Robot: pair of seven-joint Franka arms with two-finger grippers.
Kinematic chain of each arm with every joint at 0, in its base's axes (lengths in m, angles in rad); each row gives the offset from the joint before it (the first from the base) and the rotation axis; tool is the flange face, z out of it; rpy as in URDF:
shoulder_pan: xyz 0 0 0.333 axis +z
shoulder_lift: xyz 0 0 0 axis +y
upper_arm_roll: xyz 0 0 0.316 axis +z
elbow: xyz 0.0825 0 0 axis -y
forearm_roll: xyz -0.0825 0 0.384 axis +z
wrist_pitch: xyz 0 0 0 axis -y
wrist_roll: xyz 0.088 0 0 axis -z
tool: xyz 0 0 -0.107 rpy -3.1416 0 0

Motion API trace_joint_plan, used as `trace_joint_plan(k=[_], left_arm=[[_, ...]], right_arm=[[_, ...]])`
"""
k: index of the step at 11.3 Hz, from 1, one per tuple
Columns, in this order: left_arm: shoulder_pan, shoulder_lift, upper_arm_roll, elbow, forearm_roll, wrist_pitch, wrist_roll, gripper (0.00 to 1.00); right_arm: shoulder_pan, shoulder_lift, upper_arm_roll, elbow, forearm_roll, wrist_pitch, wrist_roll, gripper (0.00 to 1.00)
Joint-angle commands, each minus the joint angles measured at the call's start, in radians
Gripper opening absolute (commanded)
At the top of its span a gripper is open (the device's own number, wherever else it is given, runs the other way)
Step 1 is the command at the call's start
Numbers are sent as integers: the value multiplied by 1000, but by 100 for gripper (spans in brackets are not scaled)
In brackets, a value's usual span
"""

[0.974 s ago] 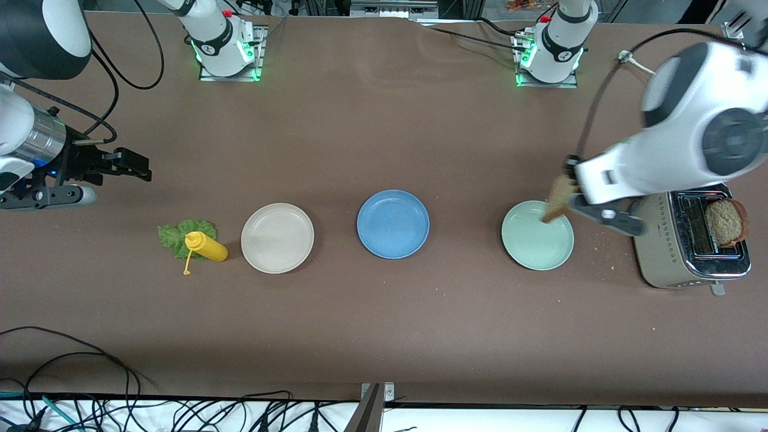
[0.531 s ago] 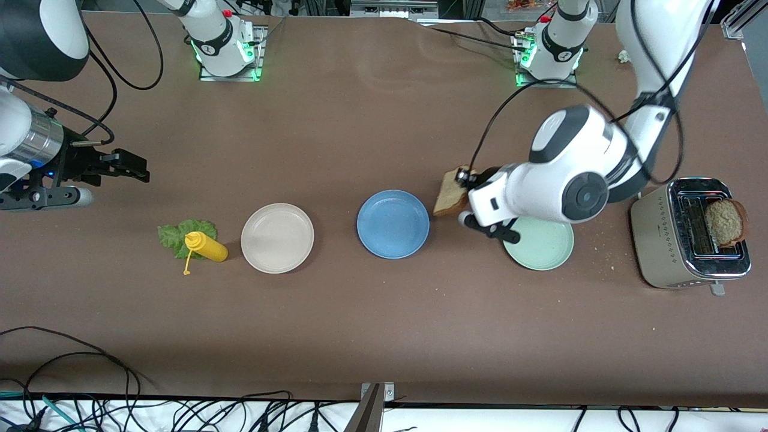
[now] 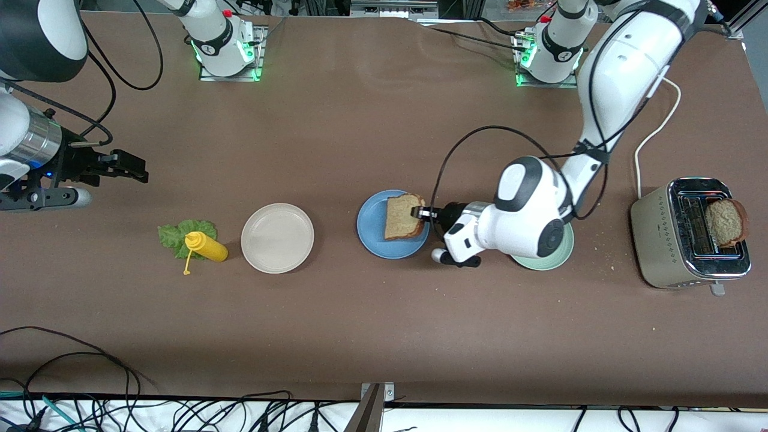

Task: Make sandwich in blue plate with both arms
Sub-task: 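Carry the bread slice with the left gripper over the blue plate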

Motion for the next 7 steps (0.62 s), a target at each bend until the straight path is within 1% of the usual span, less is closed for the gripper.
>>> trace_joint_plan(k=[1, 3, 5, 6, 7], left_arm=[[-30, 45, 3, 6, -41, 41, 46, 0], [-30, 49, 3, -32, -88, 44, 98, 0], [-29, 62, 3, -34, -133, 58, 138, 1], [-27, 68, 6, -34, -133, 58, 161, 9], [-18, 72, 9, -34, -130, 58, 174, 24]], right_arm=[[-5, 5, 4, 20, 29, -10, 10, 100], [-6, 5, 2, 20, 40, -12, 9, 100], [-6, 5, 2, 20, 41, -12, 10, 100], [-8, 5, 2, 20, 41, -10, 9, 100], [-8, 5, 2, 20, 41, -10, 9, 100]])
